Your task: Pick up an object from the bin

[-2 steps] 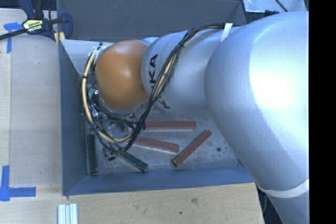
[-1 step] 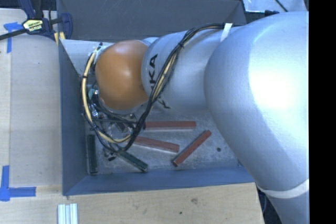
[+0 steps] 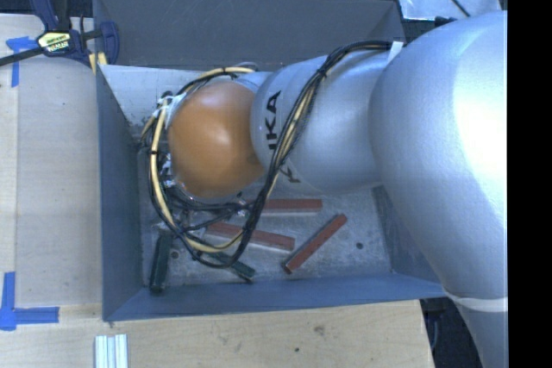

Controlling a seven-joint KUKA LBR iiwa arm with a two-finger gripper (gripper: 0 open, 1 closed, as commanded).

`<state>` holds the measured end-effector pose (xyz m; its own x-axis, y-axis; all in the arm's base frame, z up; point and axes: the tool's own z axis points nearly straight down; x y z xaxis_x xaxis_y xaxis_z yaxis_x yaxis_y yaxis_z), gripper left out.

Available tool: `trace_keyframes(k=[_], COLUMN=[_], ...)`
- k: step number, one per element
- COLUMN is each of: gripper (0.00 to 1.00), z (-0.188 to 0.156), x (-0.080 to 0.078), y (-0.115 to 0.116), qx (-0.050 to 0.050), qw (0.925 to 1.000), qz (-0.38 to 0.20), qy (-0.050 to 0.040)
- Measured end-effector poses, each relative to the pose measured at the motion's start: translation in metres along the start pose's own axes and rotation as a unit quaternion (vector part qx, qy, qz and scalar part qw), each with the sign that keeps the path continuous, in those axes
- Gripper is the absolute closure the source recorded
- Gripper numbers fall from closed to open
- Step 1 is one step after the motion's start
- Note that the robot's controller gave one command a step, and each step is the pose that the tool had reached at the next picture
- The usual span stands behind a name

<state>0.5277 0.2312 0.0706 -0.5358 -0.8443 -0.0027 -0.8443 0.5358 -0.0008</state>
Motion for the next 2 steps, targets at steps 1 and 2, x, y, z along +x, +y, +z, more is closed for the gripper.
trace_keyframes(k=[1, 2], gripper=[1.00, 1.00], z=[-0.0001, -0.0004], x=[-0.0001, -0.0029], y=[0.0000, -0.0028], qx=[0.000, 0.000], qw=[1.0000, 1.0000], qz=[0.001, -0.002], qy=[0.0001, -0.0008])
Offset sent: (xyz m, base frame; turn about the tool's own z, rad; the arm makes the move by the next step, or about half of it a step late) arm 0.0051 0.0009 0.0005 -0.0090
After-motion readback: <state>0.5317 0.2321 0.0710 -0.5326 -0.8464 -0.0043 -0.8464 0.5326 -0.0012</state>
